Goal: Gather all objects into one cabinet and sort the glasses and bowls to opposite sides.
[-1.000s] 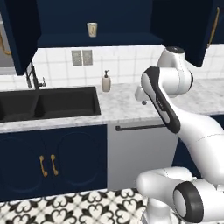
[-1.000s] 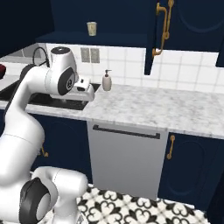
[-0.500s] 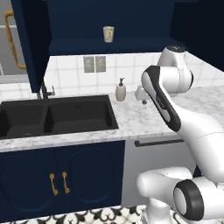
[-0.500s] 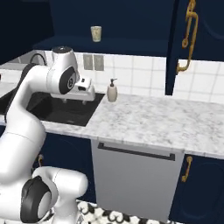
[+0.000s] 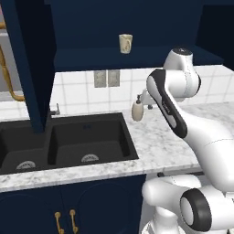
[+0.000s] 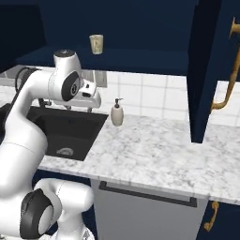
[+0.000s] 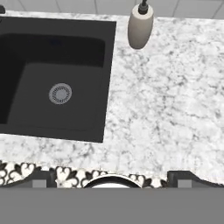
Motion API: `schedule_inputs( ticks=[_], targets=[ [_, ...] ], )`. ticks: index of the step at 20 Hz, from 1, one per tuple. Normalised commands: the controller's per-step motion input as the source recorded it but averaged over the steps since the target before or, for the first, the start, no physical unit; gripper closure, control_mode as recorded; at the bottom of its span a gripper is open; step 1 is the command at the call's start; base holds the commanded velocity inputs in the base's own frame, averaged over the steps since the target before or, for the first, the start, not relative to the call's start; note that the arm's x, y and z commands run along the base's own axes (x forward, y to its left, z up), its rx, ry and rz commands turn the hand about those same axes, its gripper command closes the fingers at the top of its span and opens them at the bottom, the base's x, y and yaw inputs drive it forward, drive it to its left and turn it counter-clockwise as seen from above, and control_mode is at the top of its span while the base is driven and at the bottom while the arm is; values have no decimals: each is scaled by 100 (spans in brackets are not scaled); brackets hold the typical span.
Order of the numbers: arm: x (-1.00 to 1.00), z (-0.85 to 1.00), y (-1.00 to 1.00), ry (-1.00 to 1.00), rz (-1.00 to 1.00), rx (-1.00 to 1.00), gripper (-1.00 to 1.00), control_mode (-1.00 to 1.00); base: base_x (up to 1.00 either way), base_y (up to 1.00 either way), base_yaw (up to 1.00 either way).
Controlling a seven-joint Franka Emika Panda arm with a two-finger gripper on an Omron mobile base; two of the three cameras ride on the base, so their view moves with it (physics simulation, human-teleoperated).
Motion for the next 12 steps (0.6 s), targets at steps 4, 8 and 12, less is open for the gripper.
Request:
schedule_inputs(
  ticks=[4, 8, 12],
  targets=[
    [0, 0, 0, 0, 0, 0, -100, 100, 62, 4, -4],
    [0, 0, 0, 0, 0, 0, -100, 100, 59, 6, -4],
    [0, 0, 0, 0, 0, 0, -100, 100, 36, 6, 0]
  ],
)
